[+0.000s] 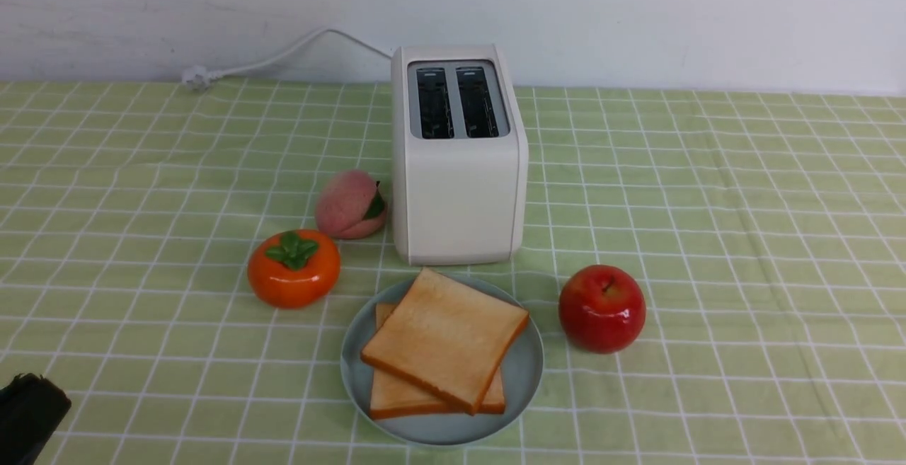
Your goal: Take toasted bread from bread machine on green coffee tablecloth place on plate.
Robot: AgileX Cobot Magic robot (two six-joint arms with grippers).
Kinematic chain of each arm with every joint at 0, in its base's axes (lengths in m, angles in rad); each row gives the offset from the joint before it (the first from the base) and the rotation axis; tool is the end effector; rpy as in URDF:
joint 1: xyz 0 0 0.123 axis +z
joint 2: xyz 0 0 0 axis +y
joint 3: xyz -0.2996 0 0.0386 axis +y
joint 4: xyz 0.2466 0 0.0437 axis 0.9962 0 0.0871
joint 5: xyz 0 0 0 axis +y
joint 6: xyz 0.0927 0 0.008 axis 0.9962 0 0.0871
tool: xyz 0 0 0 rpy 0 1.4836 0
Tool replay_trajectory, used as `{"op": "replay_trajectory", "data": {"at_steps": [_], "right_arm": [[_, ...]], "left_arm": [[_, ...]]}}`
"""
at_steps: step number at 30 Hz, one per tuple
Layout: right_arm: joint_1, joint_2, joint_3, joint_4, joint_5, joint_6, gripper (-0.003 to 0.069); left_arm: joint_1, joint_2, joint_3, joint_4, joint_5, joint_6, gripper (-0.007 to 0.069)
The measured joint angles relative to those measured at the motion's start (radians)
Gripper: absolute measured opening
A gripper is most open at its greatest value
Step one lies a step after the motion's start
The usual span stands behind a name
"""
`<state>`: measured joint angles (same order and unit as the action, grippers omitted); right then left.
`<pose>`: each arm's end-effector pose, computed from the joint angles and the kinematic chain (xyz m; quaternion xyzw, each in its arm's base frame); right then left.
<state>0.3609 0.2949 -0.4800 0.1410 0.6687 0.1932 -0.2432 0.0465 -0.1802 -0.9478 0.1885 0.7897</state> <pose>0.0388 0.0233 0.2999 -0.0478 0.8293 0.2156 0.5133 0.0281 -0.0216 0.2617 0.0879 0.6618 -0.1949 0.7185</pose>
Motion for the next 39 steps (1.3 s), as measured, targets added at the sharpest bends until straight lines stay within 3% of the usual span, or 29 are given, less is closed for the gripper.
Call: {"op": "replay_trajectory", "data": {"at_steps": [5, 13, 16, 19, 22, 26, 39], "right_arm": [[0.000, -0.022, 0.124, -0.003, -0.163, 0.000, 0.0008], [0.000, -0.023, 0.231, -0.007, -0.177, 0.000, 0.0018], [-0.006, -0.033, 0.246, -0.095, -0.169, 0.000, 0.0020], [-0.042, -0.063, 0.261, -0.141, -0.172, 0.000, 0.0015], [-0.169, -0.150, 0.320, -0.170, -0.228, -0.028, -0.0017], [-0.251, -0.262, 0.407, -0.201, -0.277, -0.046, -0.0020], [-0.310, -0.305, 0.497, -0.249, -0.281, 0.019, -0.0020]], "left_arm": [[0.000, 0.000, 0.000, 0.000, 0.000, 0.000, -0.0013], [0.000, 0.000, 0.000, 0.000, 0.000, 0.000, -0.0013], [0.000, 0.000, 0.000, 0.000, 0.001, 0.000, -0.0013], [0.000, 0.000, 0.000, 0.000, 0.001, 0.000, -0.0013], [0.000, 0.000, 0.000, 0.000, 0.001, 0.000, -0.0013], [0.000, 0.000, 0.000, 0.000, 0.002, 0.000, -0.0013], [0.000, 0.000, 0.000, 0.000, 0.004, 0.000, -0.0013]]}}
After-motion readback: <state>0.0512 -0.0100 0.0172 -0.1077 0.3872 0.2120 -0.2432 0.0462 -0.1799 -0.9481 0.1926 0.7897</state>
